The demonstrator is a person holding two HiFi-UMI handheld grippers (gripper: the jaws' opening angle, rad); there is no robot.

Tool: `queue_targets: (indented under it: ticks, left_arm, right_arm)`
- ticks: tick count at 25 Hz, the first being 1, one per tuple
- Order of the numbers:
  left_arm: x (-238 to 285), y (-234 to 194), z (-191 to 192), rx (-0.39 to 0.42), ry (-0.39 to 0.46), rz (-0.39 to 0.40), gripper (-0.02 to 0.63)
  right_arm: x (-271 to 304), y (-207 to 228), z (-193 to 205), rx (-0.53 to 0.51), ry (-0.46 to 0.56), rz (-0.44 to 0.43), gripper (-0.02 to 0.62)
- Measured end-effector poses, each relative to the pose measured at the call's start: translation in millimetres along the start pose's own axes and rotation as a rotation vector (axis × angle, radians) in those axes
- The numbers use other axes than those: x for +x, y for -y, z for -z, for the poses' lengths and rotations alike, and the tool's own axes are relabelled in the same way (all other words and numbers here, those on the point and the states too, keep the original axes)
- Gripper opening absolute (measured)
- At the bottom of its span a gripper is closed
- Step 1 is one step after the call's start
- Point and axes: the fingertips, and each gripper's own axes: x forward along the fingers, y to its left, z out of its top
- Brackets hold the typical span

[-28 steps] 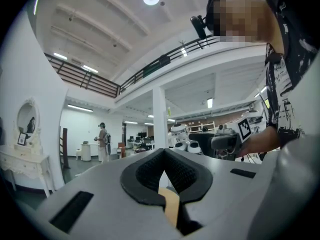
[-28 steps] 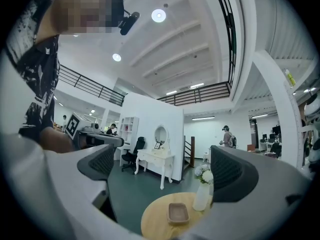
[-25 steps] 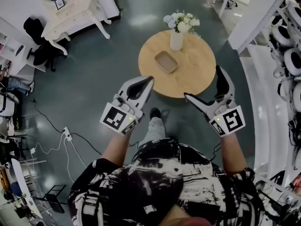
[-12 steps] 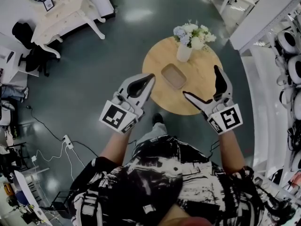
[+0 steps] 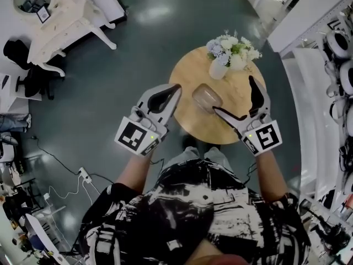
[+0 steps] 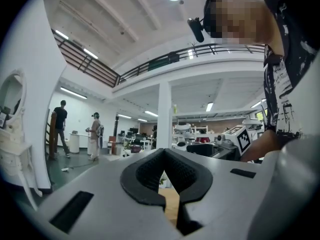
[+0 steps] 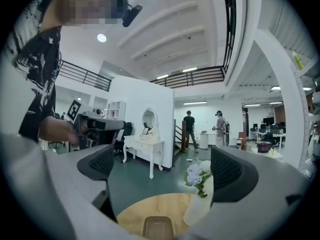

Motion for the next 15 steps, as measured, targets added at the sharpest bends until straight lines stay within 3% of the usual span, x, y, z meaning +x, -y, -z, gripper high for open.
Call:
queue_targets:
  ticks: [9,15]
  left_arm:
    - [32,-24,18,-0.024,-0.036,-0.05,0.0]
    - [53,-18,38,-0.051,-0.058,-0.041,0.0]
  right_arm:
    - [27,22,48,0.052,-0.088,-0.06,0.575]
    - [32,31,126,0.112,-0.233,-0.108,0.574]
